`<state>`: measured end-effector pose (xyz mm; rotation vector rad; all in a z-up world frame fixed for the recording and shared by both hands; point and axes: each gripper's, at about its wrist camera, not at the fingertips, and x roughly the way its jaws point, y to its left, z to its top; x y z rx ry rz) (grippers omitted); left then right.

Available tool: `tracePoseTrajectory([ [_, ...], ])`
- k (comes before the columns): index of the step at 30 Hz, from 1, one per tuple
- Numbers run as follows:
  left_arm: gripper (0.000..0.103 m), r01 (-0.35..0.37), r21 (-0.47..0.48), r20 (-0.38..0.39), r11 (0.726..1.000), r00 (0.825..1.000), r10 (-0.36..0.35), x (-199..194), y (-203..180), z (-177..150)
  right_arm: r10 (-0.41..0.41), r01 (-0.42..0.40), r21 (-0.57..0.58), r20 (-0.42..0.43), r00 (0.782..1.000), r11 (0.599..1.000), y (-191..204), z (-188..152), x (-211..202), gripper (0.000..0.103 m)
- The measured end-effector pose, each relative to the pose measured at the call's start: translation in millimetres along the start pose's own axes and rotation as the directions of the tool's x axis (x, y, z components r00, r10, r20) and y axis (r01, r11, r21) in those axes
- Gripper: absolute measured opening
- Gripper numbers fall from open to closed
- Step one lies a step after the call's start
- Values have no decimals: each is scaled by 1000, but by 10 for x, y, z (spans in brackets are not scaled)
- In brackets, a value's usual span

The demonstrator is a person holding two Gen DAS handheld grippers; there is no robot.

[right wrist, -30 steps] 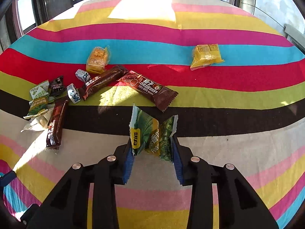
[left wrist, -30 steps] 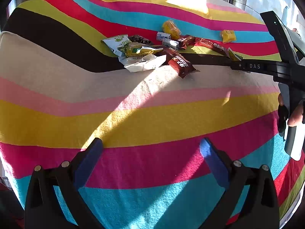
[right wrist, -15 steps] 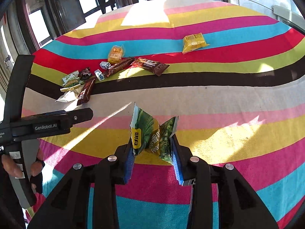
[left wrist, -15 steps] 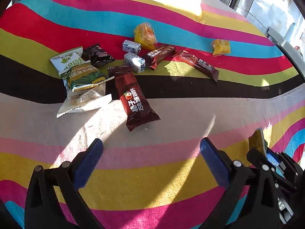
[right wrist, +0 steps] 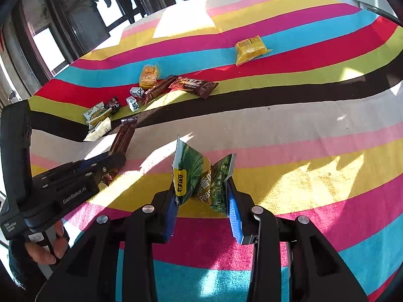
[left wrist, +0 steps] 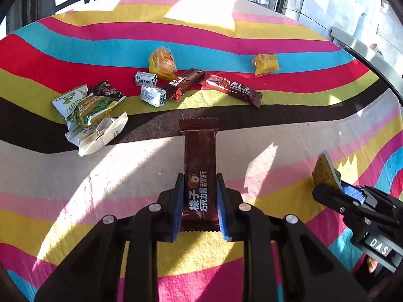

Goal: Organize snacks
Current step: 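Grasp the brown chocolate bar with the left tool, then carry the chocolate bar and green bag toward the white bin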

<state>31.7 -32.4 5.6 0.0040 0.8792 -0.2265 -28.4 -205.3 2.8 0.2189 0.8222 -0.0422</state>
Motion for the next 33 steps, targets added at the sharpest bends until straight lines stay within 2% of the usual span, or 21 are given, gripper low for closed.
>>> tracePoseTrajectory([
  [6, 24, 55, -24, 33, 998, 998, -54, -449, 2, -463, -10, 10, -9, -3, 1000, 1000, 13, 2, 5, 36],
  [13, 24, 69, -42, 48, 997, 997, -67, -802, 105, -793, -15, 15, -25, 4, 1000, 1000, 100, -137, -161, 35],
  [15, 24, 80, -49, 45, 996, 996, -78, -835, 130, -865, 6, -6, -30, 6, 1000, 1000, 170, -278, -277, 35],
  [22, 24, 108, -67, 45, 992, 993, -105, -888, 142, -1050, -17, 21, -109, 34, 999, 994, 430, -757, -695, 35],
  [33, 24, 139, -22, 53, 990, 989, -137, -1051, -58, -1256, -44, 53, -141, 65, 997, 989, 484, -1028, -1126, 35],
])
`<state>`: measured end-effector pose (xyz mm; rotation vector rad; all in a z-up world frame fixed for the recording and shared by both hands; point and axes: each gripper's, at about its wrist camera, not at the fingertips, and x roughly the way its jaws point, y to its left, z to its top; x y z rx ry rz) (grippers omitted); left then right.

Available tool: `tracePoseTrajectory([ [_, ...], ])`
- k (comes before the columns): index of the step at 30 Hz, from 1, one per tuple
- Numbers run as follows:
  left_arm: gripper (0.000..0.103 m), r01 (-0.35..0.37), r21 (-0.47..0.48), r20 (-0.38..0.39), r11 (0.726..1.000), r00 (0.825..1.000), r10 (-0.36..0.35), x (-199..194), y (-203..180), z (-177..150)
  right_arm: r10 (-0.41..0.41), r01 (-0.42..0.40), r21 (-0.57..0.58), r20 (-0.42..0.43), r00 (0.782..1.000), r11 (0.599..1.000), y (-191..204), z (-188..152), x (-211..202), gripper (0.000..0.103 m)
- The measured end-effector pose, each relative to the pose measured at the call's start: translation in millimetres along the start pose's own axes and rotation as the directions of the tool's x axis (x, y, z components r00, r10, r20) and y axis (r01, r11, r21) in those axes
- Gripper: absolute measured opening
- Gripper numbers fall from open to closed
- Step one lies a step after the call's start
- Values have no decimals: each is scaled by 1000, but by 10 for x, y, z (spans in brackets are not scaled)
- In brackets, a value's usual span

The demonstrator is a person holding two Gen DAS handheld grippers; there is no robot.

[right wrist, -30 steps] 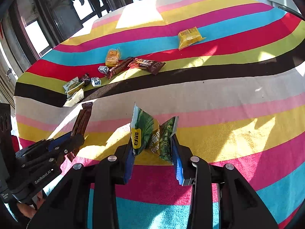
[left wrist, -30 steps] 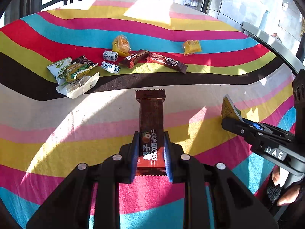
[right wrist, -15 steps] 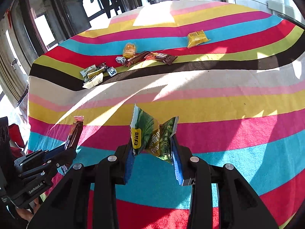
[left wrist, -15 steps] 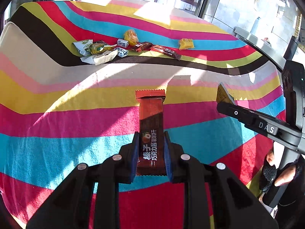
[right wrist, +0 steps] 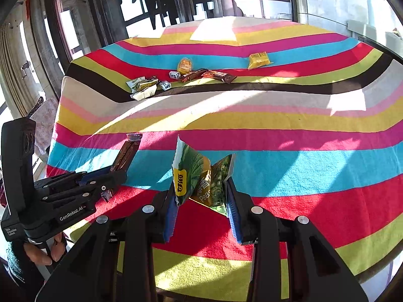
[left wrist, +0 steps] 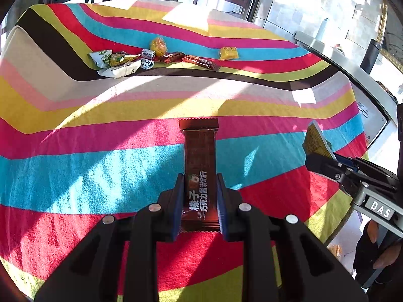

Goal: Organize snacks
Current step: 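Carry the chocolate bar and green bag toward the white bin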

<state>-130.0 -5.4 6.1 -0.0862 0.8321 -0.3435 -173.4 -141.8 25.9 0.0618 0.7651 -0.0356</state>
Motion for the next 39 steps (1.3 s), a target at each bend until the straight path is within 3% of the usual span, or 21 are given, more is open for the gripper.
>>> tracePoseTrajectory([
  [13, 24, 32, 102, -8, 994, 999, -31, -101, -459, -165, -56, 55, 27, 32, 998, 998, -271, -316, -419, 35],
  [25, 24, 89, 233, -64, 968, 995, -76, -80, -1030, -378, -117, 113, 107, 25, 993, 988, -714, -782, -753, 35],
  [31, 24, 155, 312, -119, 937, 985, -124, -36, -1420, -517, -156, 150, 161, 24, 987, 976, -966, -1016, -944, 35],
  [39, 24, 254, 437, -198, 863, 963, -183, -28, -2005, -707, -210, 198, 275, 13, 978, 941, -1334, -1376, -1198, 35],
])
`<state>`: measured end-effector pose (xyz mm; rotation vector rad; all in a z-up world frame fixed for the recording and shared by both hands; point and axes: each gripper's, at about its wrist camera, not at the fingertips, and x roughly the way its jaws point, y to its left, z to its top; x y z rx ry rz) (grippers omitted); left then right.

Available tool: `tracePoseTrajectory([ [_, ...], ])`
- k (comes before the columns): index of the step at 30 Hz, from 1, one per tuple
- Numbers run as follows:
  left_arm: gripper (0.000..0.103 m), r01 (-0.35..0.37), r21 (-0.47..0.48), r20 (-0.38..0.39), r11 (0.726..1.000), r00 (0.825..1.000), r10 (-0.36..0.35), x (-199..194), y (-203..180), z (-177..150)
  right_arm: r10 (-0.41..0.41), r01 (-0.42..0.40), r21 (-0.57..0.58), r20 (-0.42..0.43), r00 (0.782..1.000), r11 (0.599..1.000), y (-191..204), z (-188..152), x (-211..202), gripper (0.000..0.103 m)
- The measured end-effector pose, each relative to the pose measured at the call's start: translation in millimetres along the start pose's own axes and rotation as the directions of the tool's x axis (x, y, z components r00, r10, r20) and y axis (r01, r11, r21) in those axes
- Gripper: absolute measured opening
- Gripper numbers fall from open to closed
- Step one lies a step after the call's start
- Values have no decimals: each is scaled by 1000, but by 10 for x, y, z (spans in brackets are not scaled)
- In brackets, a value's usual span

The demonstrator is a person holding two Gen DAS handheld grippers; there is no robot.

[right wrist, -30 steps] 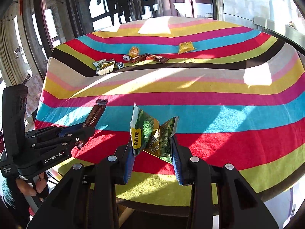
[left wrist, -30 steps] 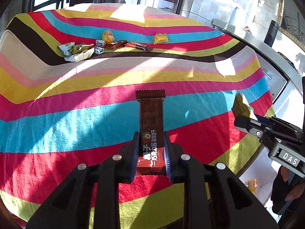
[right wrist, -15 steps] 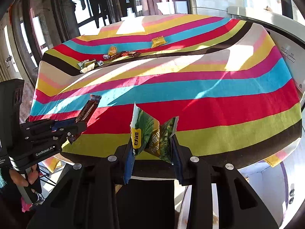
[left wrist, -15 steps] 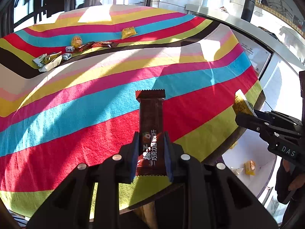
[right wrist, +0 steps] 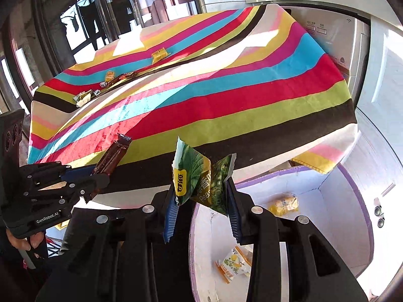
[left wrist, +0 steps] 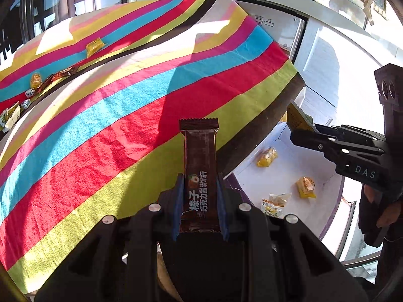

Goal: Organize snacks
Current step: 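Carry the chocolate bar and green bag toward the white bin, then open both tools over the white bin to drop the snacks, then move both open tools back over the snack pile on the table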

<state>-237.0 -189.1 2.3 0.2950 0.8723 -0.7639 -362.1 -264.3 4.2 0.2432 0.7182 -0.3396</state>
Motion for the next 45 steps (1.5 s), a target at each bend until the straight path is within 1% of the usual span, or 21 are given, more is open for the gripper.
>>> tracePoseTrajectory([
  [2, 24, 24, 27, -14, 999, 1000, -24, 35, -126, 27, -15, 15, 21, -6, 1000, 1000, -98, -72, -29, 35],
  [5, 24, 30, 84, -25, 996, 999, -28, 88, -316, 71, -41, 42, 53, -19, 999, 998, -260, -190, -67, 35],
  [8, 24, 52, 125, -39, 991, 998, -47, 144, -495, 123, -65, 67, 94, -26, 998, 993, -413, -294, -103, 35],
  [12, 24, 69, 192, -55, 979, 997, -59, 221, -743, 172, -96, 100, 144, -32, 995, 984, -631, -415, -155, 35],
  [15, 24, 96, 232, -75, 968, 994, -81, 298, -929, 203, -121, 126, 182, -39, 992, 975, -779, -475, -172, 36],
  [17, 24, 123, 257, -84, 959, 991, -105, 333, -1054, 219, -141, 145, 209, -36, 989, 967, -880, -497, -201, 37],
  [19, 27, 176, 278, -80, 944, 984, -160, 338, -1181, 230, -181, 184, 229, -33, 983, 956, -965, -497, -234, 40],
  [20, 31, 208, 285, -69, 936, 978, -196, 332, -1234, 236, -209, 211, 238, -32, 977, 948, -1009, -498, -254, 50],
  [21, 57, 229, 291, -58, 929, 973, -222, 322, -1265, 241, -229, 229, 251, -30, 973, 940, -1052, -497, -275, 57],
  [22, 92, 230, 296, -44, 927, 973, -228, 314, -1286, 244, -242, 239, 269, -22, 970, 933, -1092, -502, -305, 70],
  [23, 99, 208, 297, -19, 932, 977, -212, 296, -1288, 239, -250, 243, 284, -12, 968, 927, -1129, -507, -336, 72],
  [24, 100, 193, 297, -5, 935, 980, -201, 289, -1281, 231, -255, 247, 294, -10, 967, 923, -1160, -512, -352, 73],
  [26, 100, 180, 289, -19, 940, 983, -182, 315, -1227, 221, -260, 253, 304, -16, 965, 919, -1205, -516, -354, 77],
  [30, 100, 114, 206, -13, 972, 993, -114, 319, -895, 200, -230, 228, 313, -30, 973, 922, -1178, -511, -282, 77],
  [33, 100, 48, 141, 3, 989, 999, -49, 267, -583, 168, -194, 201, 280, -51, 980, 939, -1022, -489, -157, 79],
  [36, 100, -20, 90, 29, 996, 999, 17, 142, -256, 157, -157, 170, 222, -78, 985, 960, -757, -453, -18, 79],
  [38, 100, -79, 69, 50, 994, 996, 76, 50, -49, 152, -130, 144, 176, -91, 987, 974, -545, -423, 55, 80],
  [41, 100, -177, 23, 73, 984, 982, 175, -130, 343, 124, -104, 114, 93, -102, 989, 989, -211, -368, 140, 83],
  [43, 100, -224, -23, 84, 974, 971, 225, -268, 637, 86, -88, 93, 40, -113, 990, 995, -1, -341, 200, 83],
  [45, 100, -254, -82, 88, 964, 961, 261, -375, 941, 38, -66, 66, -7, -132, 989, 998, 201, -316, 271, 83],
])
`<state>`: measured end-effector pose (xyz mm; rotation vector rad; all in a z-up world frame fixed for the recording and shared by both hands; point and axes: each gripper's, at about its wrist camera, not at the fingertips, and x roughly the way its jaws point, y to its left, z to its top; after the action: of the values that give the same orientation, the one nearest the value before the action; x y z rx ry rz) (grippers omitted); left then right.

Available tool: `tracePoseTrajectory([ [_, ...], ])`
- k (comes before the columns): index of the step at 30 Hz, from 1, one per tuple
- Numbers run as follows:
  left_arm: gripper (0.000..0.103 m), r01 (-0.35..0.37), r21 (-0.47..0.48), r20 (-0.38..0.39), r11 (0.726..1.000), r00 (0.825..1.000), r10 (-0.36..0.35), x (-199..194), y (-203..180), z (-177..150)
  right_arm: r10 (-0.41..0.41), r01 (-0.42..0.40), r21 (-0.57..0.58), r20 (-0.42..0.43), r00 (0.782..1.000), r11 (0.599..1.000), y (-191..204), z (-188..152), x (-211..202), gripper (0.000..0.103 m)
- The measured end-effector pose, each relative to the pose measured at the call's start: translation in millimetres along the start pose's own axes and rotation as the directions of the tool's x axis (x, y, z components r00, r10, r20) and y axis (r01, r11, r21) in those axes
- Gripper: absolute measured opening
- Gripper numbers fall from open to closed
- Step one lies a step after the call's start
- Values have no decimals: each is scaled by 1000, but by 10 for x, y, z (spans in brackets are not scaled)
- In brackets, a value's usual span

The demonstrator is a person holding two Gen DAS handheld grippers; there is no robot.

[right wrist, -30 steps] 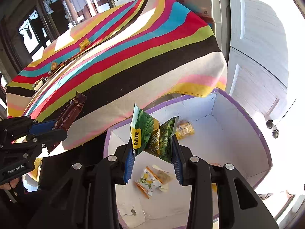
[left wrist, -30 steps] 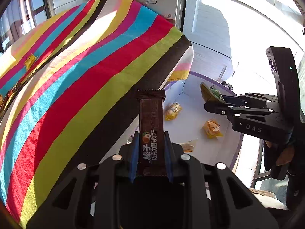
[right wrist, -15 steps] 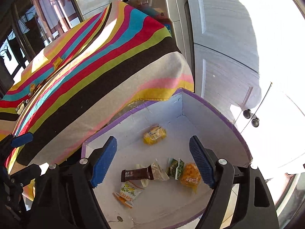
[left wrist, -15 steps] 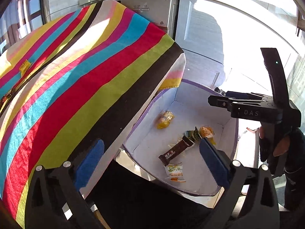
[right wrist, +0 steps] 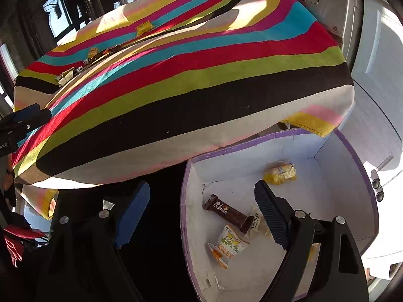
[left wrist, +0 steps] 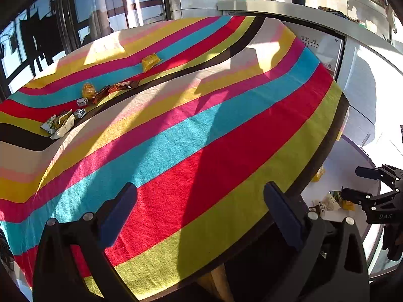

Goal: Organize snacks
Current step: 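Move both open tools back over the snack pile on the table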

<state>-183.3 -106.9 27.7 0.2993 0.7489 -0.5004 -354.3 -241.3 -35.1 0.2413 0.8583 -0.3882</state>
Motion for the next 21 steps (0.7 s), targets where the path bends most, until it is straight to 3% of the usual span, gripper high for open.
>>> tracePoseTrajectory([
  [6, 100, -117, -180, -18, 977, 993, 116, 32, 999, -42, 56, -51, -173, 24, 998, 984, 633, 296, -15, 84],
  [9, 100, -188, -276, -39, 943, 982, 184, 101, 1486, -67, 116, -101, -241, 51, 992, 965, 971, 552, -8, 87],
  [13, 100, -266, -368, -73, 891, 964, 258, 181, 2040, -77, 194, -177, -311, 23, 981, 934, 1468, 883, 229, 87],
  [17, 100, -299, -432, -108, 851, 954, 281, 243, 2452, -89, 266, -259, -366, -32, 963, 894, 2002, 1260, 601, 87],
  [21, 100, -333, -426, -125, 841, 943, 310, 329, 2607, -117, 362, -379, -312, -114, 925, 871, 2490, 1679, 1010, 87],
])
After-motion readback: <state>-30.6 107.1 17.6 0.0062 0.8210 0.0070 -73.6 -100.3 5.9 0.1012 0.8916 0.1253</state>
